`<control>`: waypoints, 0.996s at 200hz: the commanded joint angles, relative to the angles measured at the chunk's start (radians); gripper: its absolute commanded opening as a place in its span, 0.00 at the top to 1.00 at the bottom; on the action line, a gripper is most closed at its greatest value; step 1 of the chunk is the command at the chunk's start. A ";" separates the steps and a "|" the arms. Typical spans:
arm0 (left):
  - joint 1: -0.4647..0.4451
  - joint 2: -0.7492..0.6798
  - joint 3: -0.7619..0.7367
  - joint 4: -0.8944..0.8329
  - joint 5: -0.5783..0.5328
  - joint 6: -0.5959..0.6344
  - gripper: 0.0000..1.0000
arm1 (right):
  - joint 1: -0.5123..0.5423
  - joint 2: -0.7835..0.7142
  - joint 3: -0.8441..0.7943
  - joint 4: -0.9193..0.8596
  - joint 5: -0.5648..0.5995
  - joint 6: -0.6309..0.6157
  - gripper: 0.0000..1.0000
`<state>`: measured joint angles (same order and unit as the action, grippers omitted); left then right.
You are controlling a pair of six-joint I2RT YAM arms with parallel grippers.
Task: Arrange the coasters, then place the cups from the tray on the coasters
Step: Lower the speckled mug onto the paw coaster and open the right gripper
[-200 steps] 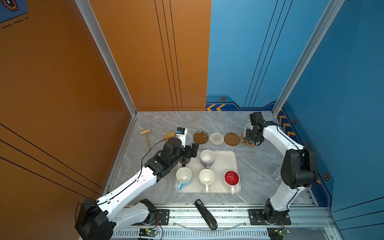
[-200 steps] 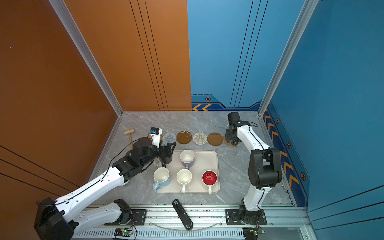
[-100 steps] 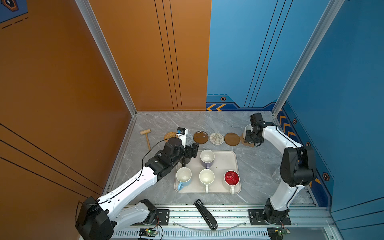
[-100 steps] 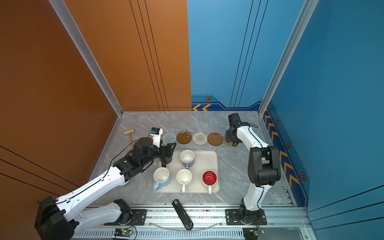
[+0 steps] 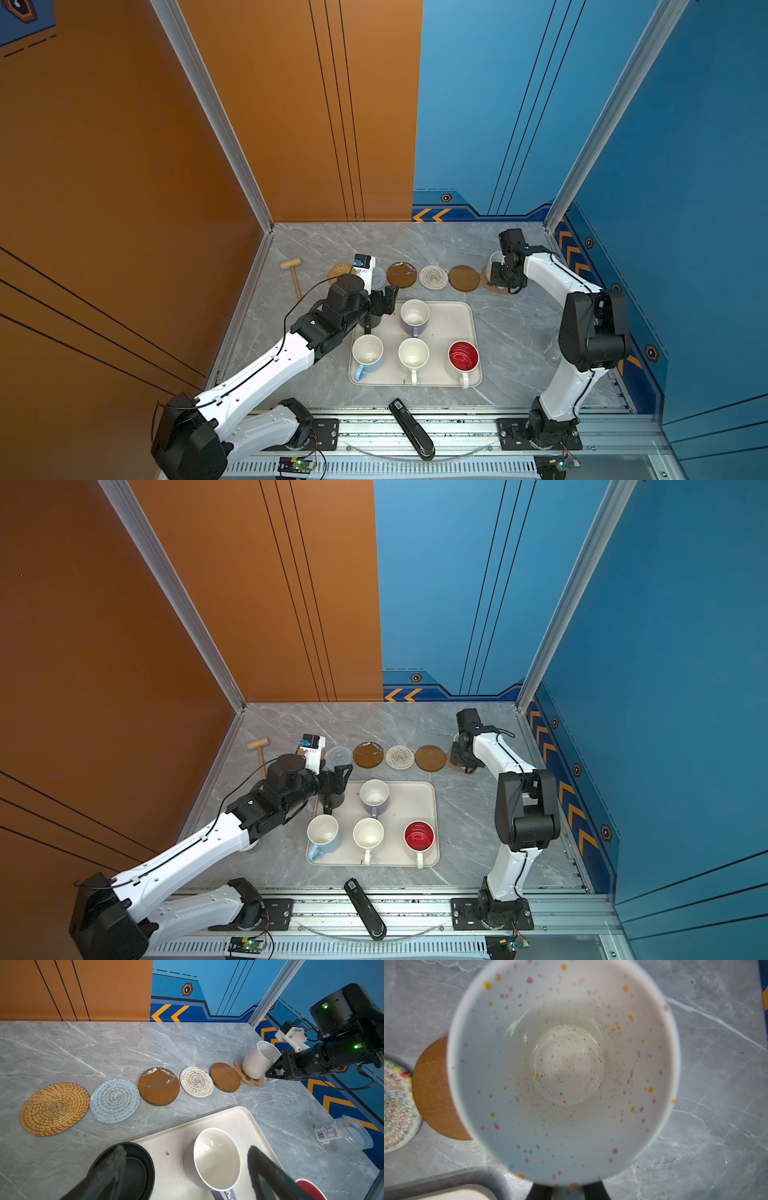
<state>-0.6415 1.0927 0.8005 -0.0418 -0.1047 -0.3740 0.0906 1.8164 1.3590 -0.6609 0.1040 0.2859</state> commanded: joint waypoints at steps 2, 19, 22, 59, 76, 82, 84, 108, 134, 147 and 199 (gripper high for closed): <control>0.007 0.006 0.026 -0.010 -0.021 -0.009 0.08 | -0.008 -0.007 0.001 0.062 0.002 0.010 1.00; 0.007 0.007 0.025 -0.010 -0.020 -0.009 0.08 | -0.008 -0.002 0.000 0.063 0.002 0.012 1.00; 0.006 0.007 0.025 -0.011 -0.020 -0.009 0.08 | -0.008 -0.002 -0.001 0.063 0.002 0.012 1.00; 0.006 0.004 0.025 -0.012 -0.024 -0.009 0.08 | -0.007 -0.001 -0.009 0.062 0.004 0.013 1.00; 0.006 0.006 0.026 -0.013 -0.024 -0.009 0.08 | -0.008 0.001 -0.011 0.063 0.005 0.014 1.00; 0.007 0.006 0.026 -0.011 -0.024 -0.009 0.08 | -0.008 0.004 -0.012 0.063 0.004 0.014 1.00; 0.007 0.006 0.025 -0.012 -0.024 -0.009 0.08 | -0.008 0.003 -0.011 0.063 0.005 0.013 1.00; 0.006 0.009 0.025 -0.010 -0.023 -0.009 0.08 | -0.008 0.009 -0.011 0.063 0.002 0.015 1.00; 0.006 0.007 0.026 -0.009 -0.021 -0.009 0.08 | -0.008 0.015 -0.012 0.063 -0.001 0.017 1.00; 0.006 0.007 0.026 -0.009 -0.020 -0.009 0.08 | -0.008 0.018 -0.012 0.062 -0.001 0.018 1.00; 0.006 0.004 0.023 -0.011 -0.024 -0.009 0.07 | -0.008 0.013 -0.012 0.063 -0.003 0.025 0.80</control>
<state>-0.6415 1.0954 0.8009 -0.0418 -0.1078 -0.3740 0.0902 1.8198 1.3449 -0.6563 0.1040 0.2916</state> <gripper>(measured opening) 0.925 0.171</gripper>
